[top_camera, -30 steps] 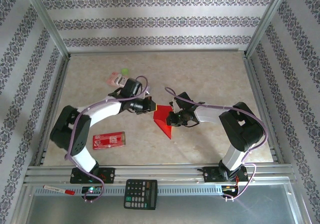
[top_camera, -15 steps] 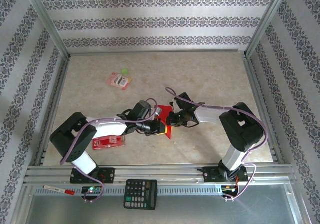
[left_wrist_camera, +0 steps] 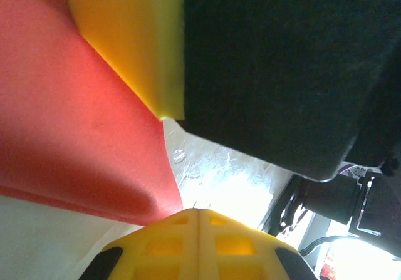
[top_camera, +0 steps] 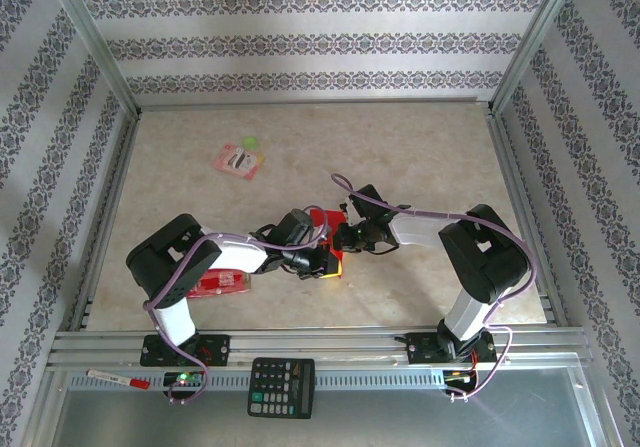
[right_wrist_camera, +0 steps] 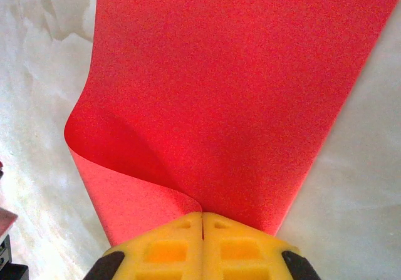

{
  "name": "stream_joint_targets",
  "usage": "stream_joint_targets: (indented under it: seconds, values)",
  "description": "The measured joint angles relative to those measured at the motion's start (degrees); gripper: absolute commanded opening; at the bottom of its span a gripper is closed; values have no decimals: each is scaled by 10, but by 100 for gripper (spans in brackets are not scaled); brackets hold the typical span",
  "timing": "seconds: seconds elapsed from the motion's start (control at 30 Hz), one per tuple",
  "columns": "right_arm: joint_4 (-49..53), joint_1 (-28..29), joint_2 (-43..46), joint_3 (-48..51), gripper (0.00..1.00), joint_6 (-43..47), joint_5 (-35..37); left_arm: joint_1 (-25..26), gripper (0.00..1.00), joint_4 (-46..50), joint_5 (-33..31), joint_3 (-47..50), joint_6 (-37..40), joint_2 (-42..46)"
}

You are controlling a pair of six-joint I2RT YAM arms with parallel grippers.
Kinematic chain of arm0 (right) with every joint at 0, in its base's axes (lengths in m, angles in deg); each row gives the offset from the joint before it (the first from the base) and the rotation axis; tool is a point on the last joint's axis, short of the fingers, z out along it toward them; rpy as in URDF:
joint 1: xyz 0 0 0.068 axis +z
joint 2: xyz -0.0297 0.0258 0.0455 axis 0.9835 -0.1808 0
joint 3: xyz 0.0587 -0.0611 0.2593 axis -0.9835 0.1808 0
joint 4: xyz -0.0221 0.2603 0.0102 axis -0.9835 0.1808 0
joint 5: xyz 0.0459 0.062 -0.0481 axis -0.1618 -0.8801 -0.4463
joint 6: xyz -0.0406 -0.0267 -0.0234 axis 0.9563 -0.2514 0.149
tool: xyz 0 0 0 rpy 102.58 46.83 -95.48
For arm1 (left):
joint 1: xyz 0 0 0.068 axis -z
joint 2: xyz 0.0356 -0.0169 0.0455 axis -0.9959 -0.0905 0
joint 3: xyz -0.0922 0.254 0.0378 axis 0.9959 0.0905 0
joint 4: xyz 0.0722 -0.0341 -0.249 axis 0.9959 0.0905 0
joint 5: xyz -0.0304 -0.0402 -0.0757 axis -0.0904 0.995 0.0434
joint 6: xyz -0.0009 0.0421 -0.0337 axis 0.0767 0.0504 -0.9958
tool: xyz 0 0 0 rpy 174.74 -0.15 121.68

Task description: Fold a paper plane with a square sheet of paper (pick it up from the middle)

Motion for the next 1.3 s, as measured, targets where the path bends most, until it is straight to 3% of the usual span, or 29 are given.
stream_joint_targets:
  seconds: [1.3]
  values:
    - [-10,0,4,7,0,0,1,-1,2,-30,-17,-2,-30,-34]
